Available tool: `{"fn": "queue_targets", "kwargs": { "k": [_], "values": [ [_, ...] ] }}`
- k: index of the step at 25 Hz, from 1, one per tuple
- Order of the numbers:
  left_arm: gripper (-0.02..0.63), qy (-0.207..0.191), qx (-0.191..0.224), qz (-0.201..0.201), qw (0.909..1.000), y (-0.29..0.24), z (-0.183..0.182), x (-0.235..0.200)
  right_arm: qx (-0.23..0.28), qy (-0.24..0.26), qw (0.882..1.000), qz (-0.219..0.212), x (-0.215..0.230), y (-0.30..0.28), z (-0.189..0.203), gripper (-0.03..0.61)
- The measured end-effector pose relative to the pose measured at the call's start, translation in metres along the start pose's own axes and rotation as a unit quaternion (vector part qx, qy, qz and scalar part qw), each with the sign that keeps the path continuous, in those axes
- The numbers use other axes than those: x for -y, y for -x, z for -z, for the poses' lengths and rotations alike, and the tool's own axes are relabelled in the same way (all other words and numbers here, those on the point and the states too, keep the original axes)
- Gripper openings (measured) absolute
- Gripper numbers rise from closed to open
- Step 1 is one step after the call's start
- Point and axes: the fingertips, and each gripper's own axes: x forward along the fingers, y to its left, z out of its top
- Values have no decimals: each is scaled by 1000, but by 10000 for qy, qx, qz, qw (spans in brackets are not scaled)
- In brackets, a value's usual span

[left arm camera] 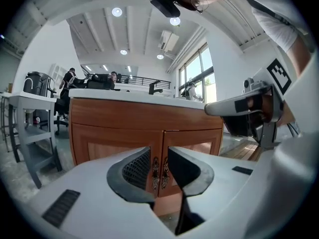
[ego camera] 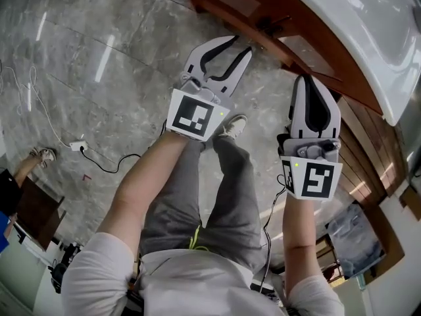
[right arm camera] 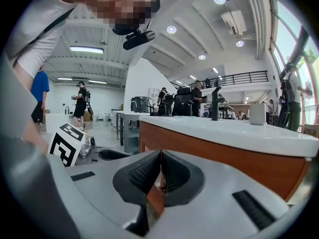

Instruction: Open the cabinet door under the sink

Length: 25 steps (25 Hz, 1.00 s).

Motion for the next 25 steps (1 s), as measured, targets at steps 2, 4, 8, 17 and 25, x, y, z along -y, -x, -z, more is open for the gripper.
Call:
{"fn": "queue_targets", "kwargs": {
  "k": [2,4,8,17,25],
  "values": [
    [103,-29,-25,-1,10000,-9,19,-3,37,7,10000,-1,1,-10,17,32],
    [106,-60,-69,24,10000,-17,36,-3,60,6,10000,5,3,-16,32,32],
    [110,-109,-53,88,9999,-40,61,-5,133,28,9999,30,7,-31,59,32],
    [123,-200,-15,211,9996,-93,122,-6,329,92,9993,132,24,-60,110,32],
    [135,-346,-18,240,9991,-120,154,-6,432,182,9987,205,29,-68,140,32]
  ]
}}
